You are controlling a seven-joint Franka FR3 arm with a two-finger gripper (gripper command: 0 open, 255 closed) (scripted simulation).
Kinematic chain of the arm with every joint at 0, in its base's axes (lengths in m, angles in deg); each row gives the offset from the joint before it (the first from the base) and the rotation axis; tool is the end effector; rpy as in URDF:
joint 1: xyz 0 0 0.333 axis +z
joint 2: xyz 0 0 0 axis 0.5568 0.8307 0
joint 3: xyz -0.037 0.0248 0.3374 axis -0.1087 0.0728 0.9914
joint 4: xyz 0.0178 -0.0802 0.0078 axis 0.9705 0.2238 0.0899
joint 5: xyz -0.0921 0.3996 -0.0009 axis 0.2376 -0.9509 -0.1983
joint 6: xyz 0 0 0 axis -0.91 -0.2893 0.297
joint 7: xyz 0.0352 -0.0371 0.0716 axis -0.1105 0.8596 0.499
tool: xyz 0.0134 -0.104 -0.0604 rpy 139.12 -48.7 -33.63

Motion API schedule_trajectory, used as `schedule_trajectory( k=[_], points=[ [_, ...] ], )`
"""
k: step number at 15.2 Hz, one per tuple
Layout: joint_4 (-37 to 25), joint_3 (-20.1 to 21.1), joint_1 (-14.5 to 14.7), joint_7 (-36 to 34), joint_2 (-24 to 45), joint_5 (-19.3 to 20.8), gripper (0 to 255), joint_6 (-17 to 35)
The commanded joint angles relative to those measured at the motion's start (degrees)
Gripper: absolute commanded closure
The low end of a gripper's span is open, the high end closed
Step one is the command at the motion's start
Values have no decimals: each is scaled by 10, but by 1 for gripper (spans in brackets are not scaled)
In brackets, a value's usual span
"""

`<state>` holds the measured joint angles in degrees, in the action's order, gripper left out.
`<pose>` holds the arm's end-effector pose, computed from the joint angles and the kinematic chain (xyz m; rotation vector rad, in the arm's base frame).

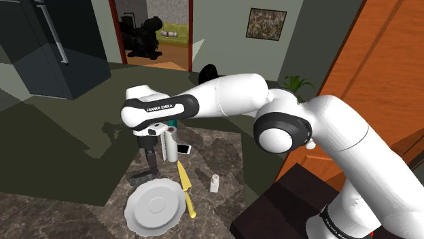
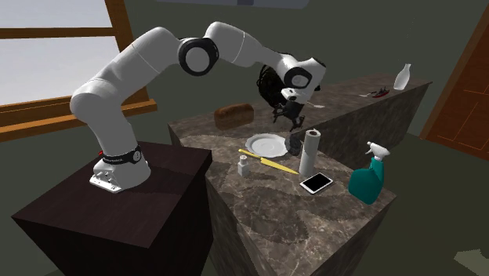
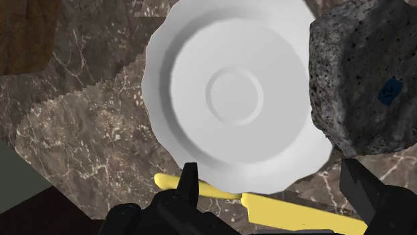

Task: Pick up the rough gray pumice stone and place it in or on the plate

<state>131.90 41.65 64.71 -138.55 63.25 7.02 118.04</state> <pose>0.6632 0.4116 0.2268 1.7836 -2.2669 -0.4207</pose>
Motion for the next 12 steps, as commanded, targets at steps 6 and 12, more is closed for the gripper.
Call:
schedule_trajectory(
  k=[6, 12],
  points=[
    [7, 1, -16, -25, 14, -24, 0, 7],
    [27, 2, -12, -22, 13, -26, 0, 26]
  ],
)
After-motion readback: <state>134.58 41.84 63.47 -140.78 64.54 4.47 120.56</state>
